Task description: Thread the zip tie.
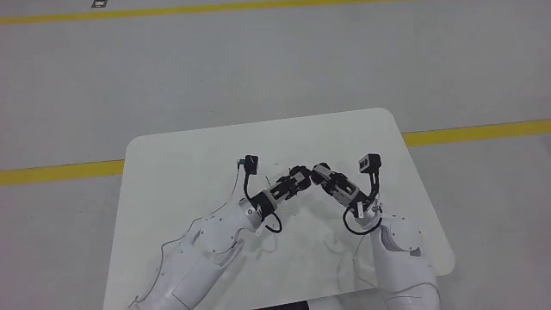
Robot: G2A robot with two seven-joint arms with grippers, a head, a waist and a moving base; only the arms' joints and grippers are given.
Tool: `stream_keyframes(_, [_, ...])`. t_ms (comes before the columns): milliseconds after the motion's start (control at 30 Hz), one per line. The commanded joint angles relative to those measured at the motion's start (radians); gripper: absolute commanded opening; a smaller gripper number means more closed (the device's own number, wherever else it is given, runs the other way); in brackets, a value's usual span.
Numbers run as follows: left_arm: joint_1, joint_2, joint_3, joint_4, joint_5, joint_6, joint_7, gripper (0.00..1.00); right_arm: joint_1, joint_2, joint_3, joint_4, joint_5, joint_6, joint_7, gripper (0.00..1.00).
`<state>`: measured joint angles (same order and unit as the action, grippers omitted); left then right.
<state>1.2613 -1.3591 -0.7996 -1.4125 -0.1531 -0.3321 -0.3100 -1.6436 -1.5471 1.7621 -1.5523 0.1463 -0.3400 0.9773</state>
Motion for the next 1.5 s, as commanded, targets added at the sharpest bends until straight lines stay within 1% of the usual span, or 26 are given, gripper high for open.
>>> stream_keyframes(0, [-0.001, 0.0, 0.002, 0.0, -0.001, 0.001, 0.0, 0.16, -0.002, -0.001, -0.003, -0.007, -0.016, 0.0, -0.008, 0.0])
stream_keyframes(200, [-0.002, -0.001, 0.005, 0.002, -0.003, 0.002, 0.0, 0.15, -0.006, -0.001, -0.011, -0.019, -0.046, 0.0, -0.023, 0.0])
stream_keyframes(433, [-0.003, 0.0, 0.004, 0.004, -0.002, 0.005, 0.002, 0.15, -0.008, 0.0, -0.016, -0.025, -0.044, 0.0, -0.031, 0.0])
stream_keyframes(567, [-0.003, 0.001, 0.003, 0.007, -0.003, 0.005, 0.006, 0.11, -0.009, 0.002, -0.016, -0.027, -0.046, 0.0, -0.03, 0.0])
stream_keyframes(633, [-0.002, 0.001, 0.003, 0.008, -0.004, 0.005, 0.007, 0.06, -0.009, 0.002, -0.016, -0.029, -0.046, 0.0, -0.029, 0.0])
stream_keyframes(767, [-0.001, 0.001, 0.003, 0.009, -0.004, 0.004, 0.008, 0.01, -0.011, 0.003, -0.018, -0.031, -0.046, 0.0, -0.026, 0.0])
stream_keyframes(933, [0.0, 0.002, 0.003, 0.009, -0.002, 0.005, 0.008, 0.0, -0.012, 0.004, -0.02, -0.033, -0.042, 0.0, -0.021, 0.0])
stream_keyframes(967, [0.0, 0.002, 0.002, 0.009, -0.002, 0.005, 0.008, 0.0, -0.012, 0.004, -0.019, -0.033, -0.04, 0.0, -0.019, 0.09])
stream_keyframes(1000, [0.0, 0.003, 0.002, 0.009, 0.002, 0.005, 0.008, 0.0, -0.014, 0.003, -0.018, -0.031, -0.034, 0.0, -0.024, 1.0])
stream_keyframes(1100, [0.0, 0.005, -0.001, 0.007, 0.018, 0.004, 0.013, 0.0, -0.018, 0.003, -0.004, -0.03, -0.015, 0.0, -0.034, 1.0])
stream_keyframes(1200, [0.006, 0.008, -0.009, -0.005, 0.032, 0.004, 0.016, 0.0, -0.018, 0.002, 0.025, -0.008, 0.033, 0.0, -0.025, 1.0])
stream_keyframes(1300, [0.015, 0.015, -0.022, -0.017, 0.059, 0.005, 0.014, 0.0, -0.01, 0.003, 0.061, 0.031, 0.068, 0.0, 0.001, 1.0])
stream_keyframes(1467, [0.037, 0.028, -0.047, -0.044, 0.077, -0.001, 0.002, 0.0, 0.018, 0.005, 0.112, 0.11, 0.13, 0.0, 0.06, 1.0])
